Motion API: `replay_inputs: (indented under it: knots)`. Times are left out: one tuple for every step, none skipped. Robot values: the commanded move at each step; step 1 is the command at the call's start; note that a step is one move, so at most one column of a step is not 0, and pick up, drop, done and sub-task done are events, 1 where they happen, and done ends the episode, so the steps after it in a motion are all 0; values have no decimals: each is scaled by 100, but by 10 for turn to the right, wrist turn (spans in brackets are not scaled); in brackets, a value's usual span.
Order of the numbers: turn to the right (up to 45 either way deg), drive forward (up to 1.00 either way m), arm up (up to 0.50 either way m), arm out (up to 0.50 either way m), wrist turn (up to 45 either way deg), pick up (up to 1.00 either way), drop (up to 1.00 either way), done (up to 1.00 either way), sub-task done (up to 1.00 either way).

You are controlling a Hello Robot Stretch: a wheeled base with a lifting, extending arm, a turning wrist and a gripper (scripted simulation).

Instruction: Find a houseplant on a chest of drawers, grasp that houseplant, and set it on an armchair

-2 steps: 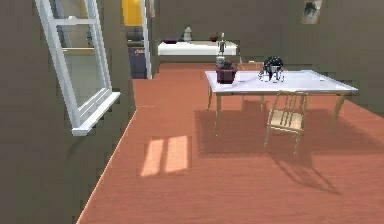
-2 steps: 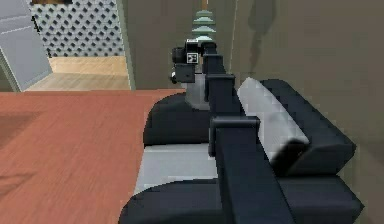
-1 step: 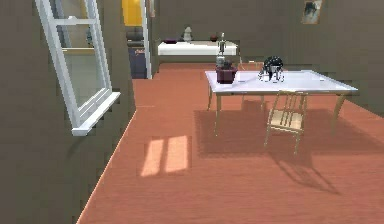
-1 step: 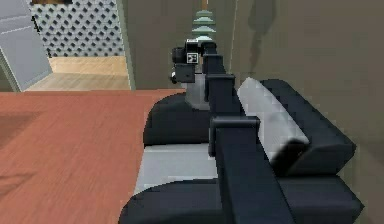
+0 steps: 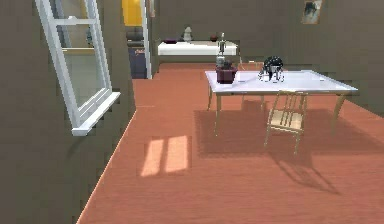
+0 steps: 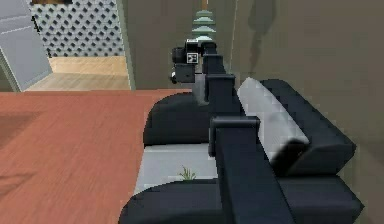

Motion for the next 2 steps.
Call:
replay_inputs:
  knots:
    - [0,0,0,-10,0,0,0,0,0]
    - [0,0,0,0,0,0,0,100,0]
